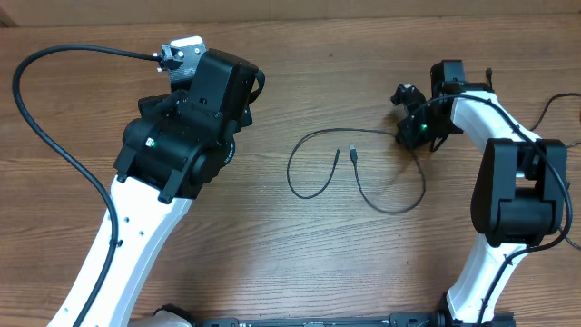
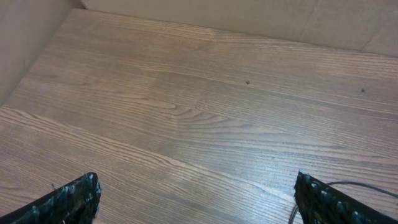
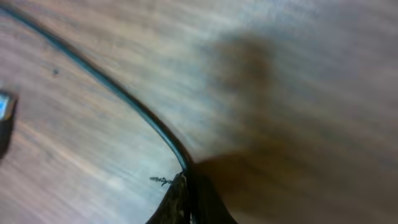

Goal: Untangle cables

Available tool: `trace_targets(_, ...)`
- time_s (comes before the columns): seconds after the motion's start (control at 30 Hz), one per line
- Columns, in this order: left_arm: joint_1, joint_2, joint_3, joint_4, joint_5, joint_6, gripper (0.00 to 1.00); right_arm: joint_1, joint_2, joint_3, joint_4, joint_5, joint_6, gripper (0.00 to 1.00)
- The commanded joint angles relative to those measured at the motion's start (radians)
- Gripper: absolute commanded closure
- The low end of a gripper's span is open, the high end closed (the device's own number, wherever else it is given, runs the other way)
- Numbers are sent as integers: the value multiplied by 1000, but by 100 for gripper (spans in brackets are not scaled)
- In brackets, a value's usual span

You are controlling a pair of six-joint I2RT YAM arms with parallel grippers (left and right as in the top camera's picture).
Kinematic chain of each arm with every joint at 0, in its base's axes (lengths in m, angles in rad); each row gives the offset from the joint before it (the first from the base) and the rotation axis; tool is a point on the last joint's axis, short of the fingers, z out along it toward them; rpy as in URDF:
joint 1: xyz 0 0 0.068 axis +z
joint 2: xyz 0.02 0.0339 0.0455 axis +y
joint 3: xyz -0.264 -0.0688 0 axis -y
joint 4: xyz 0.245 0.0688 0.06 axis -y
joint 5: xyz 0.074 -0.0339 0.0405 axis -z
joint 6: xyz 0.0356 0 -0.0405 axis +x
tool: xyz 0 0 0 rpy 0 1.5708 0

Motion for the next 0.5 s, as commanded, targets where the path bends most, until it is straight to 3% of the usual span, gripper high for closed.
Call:
trace_targets(0.0,5,6,19,0,-6,12,1,2,-6,82,-88,6,146,96)
trace_targets(0.13,5,6,19,0,-6,12,0,2,-8,235,-251,-25,257,96)
trace_targets(0.27,5,6,19,0,-6,12,0,2,-8,470,-452,-168,261,96)
trace_targets(0.47,5,6,19,0,-6,12,0,2,-8,747,-624,-284,261,96)
